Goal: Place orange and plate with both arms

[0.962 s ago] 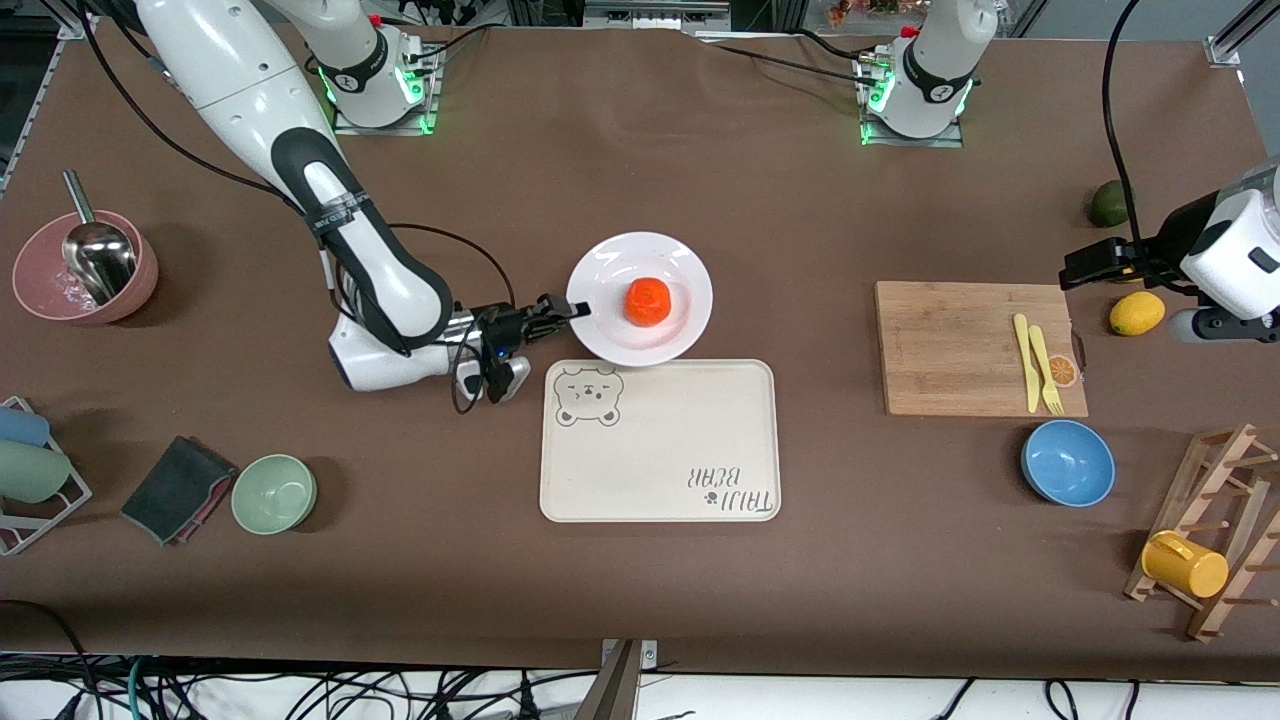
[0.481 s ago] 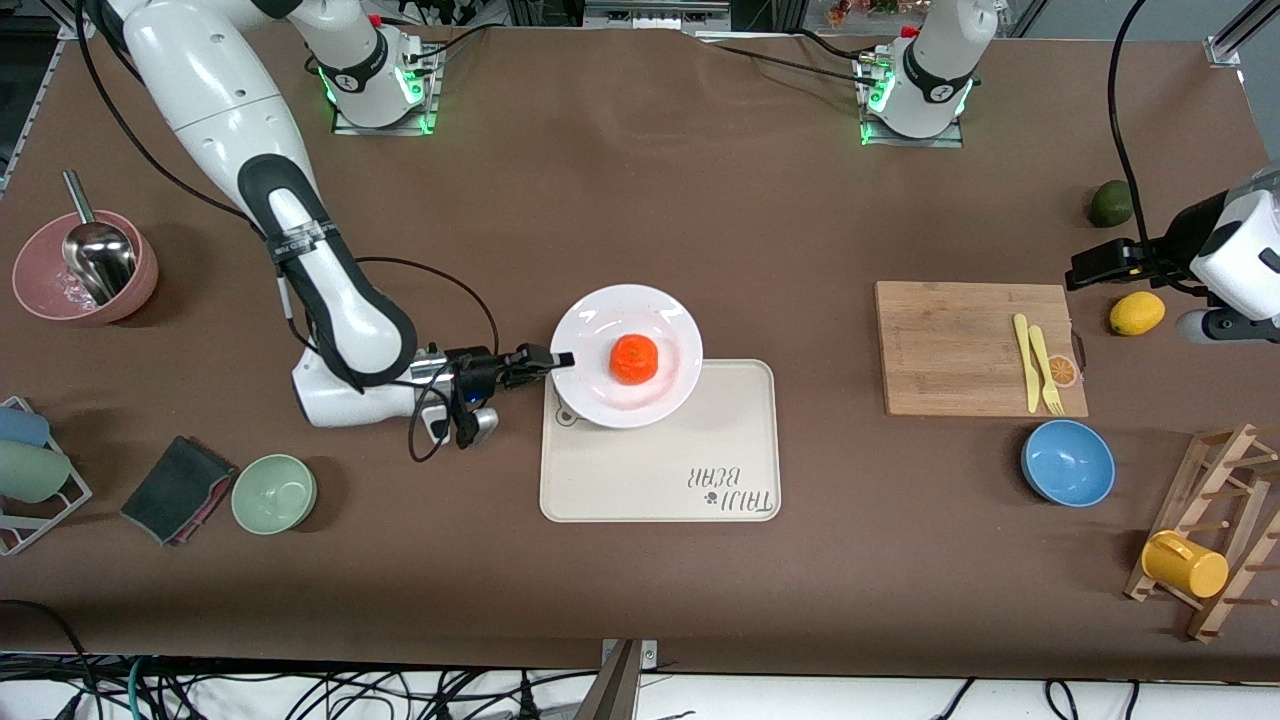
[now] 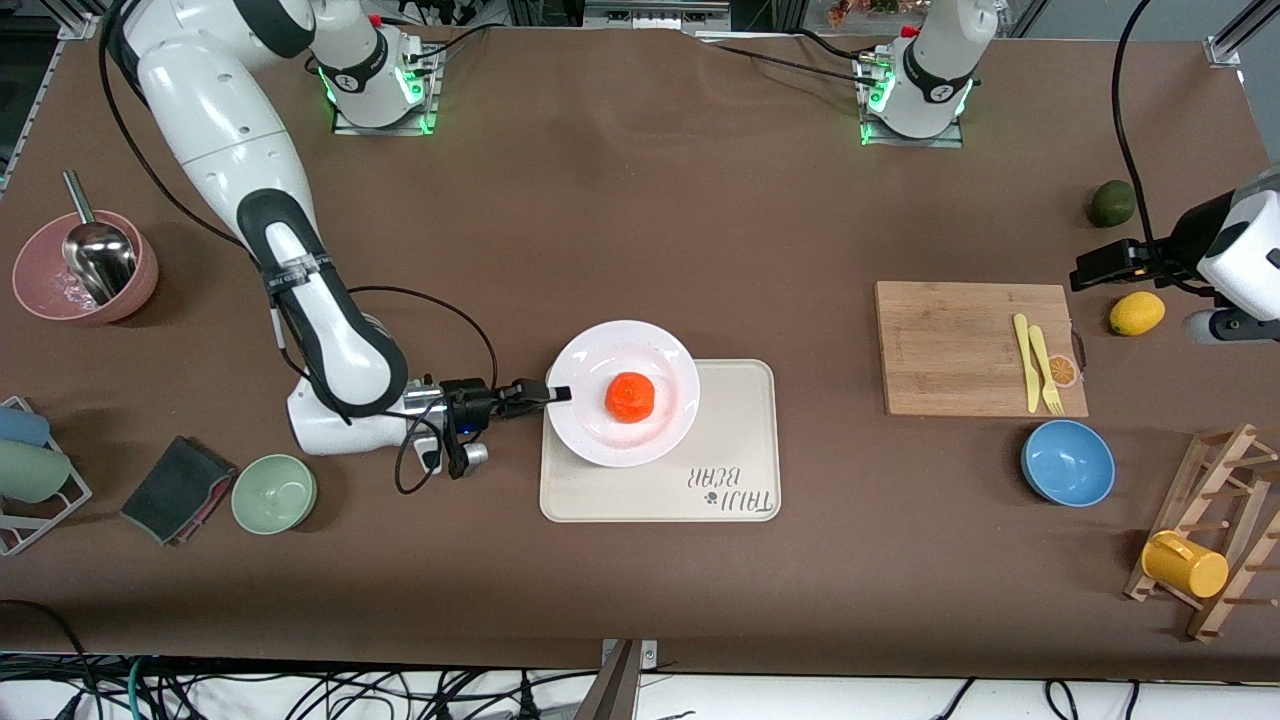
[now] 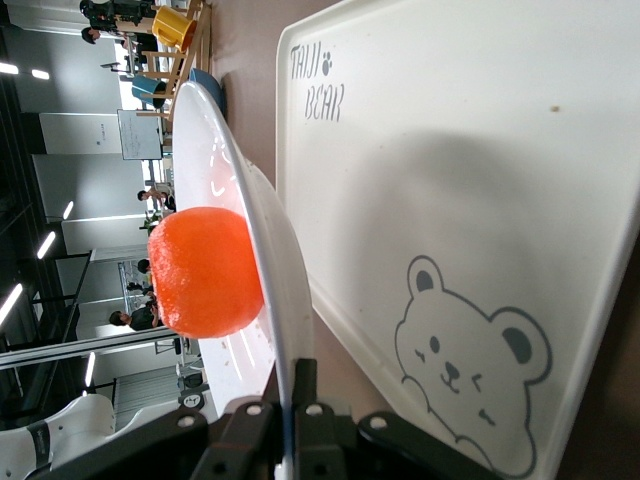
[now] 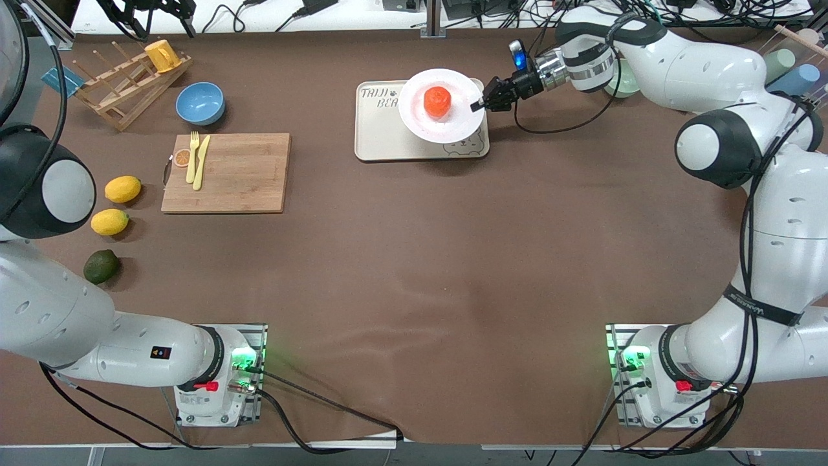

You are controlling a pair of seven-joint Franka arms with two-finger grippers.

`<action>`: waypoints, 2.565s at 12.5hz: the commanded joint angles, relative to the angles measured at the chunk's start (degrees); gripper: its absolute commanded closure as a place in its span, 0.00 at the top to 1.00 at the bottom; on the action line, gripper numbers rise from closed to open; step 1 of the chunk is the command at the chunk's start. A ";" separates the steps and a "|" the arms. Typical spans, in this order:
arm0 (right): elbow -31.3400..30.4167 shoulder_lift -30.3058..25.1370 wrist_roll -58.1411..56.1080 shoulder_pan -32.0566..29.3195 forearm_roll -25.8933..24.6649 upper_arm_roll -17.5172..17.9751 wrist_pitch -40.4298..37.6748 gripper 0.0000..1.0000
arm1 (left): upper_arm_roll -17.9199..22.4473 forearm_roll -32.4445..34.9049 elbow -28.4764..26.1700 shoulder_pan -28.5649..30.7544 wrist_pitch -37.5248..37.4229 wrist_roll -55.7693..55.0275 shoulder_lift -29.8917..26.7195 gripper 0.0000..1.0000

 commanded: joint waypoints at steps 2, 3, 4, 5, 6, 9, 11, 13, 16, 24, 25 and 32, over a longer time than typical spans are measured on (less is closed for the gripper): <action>4.06 3.43 2.11 3.24 1.93 0.76 4.18 0.00 | 0.13 -1.40 0.34 0.30 -0.20 1.10 -0.24 1.00; 5.28 4.65 2.11 4.38 2.90 0.76 6.38 0.00 | 0.13 -1.40 0.34 0.30 -0.20 1.10 -0.24 1.00; 6.77 6.23 2.11 5.26 3.00 0.76 8.58 0.00 | 0.13 -1.40 0.34 0.30 -0.20 1.10 -0.15 1.00; 7.65 7.20 2.11 5.96 3.00 0.76 10.52 0.00 | 0.13 -1.40 0.34 0.30 -0.20 1.10 -0.24 1.00; 8.10 7.39 2.11 6.75 3.09 0.76 12.27 0.00 | 0.13 -1.40 0.34 0.21 -0.20 1.10 -0.24 1.00; 8.19 8.09 2.03 7.55 3.97 0.76 13.87 0.00 | 0.13 -1.48 0.34 0.30 -0.20 1.10 -0.24 1.00; 8.19 8.27 2.11 7.73 3.97 0.76 15.27 0.00 | 0.13 -1.40 0.34 0.21 -0.20 1.01 -0.24 1.00; 9.32 9.05 2.11 7.82 4.06 0.76 15.63 0.00 | 0.13 -1.40 0.34 0.21 -0.20 1.01 -0.24 1.00; 9.59 9.94 1.68 8.52 3.97 0.76 16.51 0.33 | 0.13 -1.40 0.34 0.30 -0.20 1.10 -0.24 1.00; 10.65 4.32 1.68 8.96 -23.26 0.85 14.33 1.00 | 0.13 -1.40 0.34 0.21 -0.20 1.01 -0.24 1.00; 10.74 2.83 1.76 8.96 -26.50 0.84 13.10 1.00 | 0.13 -1.40 0.34 0.30 -0.20 1.01 -0.15 1.00; 10.65 -10.26 11.60 6.59 -51.64 -2.92 -7.97 1.00 | 0.04 -1.40 0.34 0.21 -0.28 1.01 -0.24 1.00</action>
